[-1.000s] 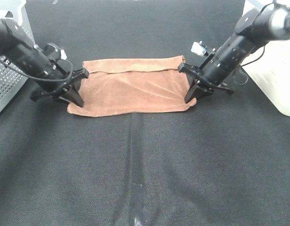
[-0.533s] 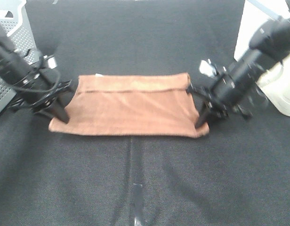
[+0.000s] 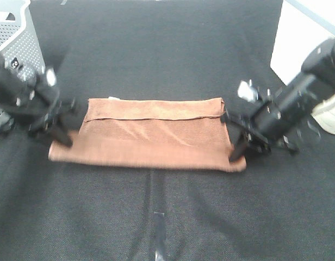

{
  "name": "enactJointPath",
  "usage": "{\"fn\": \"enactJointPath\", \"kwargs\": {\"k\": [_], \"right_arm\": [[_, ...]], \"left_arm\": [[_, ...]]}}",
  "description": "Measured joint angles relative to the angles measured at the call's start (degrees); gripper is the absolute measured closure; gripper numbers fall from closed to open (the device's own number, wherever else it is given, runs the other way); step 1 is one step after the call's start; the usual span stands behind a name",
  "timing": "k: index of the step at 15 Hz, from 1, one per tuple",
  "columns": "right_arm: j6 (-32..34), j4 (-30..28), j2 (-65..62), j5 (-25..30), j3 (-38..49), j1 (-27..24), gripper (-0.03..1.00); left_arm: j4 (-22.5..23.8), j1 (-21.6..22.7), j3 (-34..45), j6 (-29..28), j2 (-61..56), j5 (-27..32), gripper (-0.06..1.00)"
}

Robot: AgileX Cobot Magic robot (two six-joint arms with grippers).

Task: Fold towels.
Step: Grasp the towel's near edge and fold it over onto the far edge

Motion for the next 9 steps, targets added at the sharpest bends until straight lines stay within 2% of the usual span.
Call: {"fn": "enactJointPath", "kwargs": {"k": [3,5,6,9], "right_arm": [[0.63,-2.06,0.57,-0.63,-10.54,0.00,0.97],[3.38,-6.36,4.18,0.52,-20.97,0.00,0.97],[3.38,-6.36,4.18,0.52,-20.97,0.00,0.97],[4.81,-8.94,11.34,2.35,-30.77,0.00,0.97]], "left_arm": [[1.26,0.00,-8.82,-3.84,1.78,-1.38,0.93],[1.43,0.00,-16.50,-5.50,6.19,-1.78,0.93],[1.43,0.00,-16.50,-5.50,6.19,-1.78,0.93],[1.49,0.00,-24.01,-6.02,12.15,-4.18,0.93]]}}
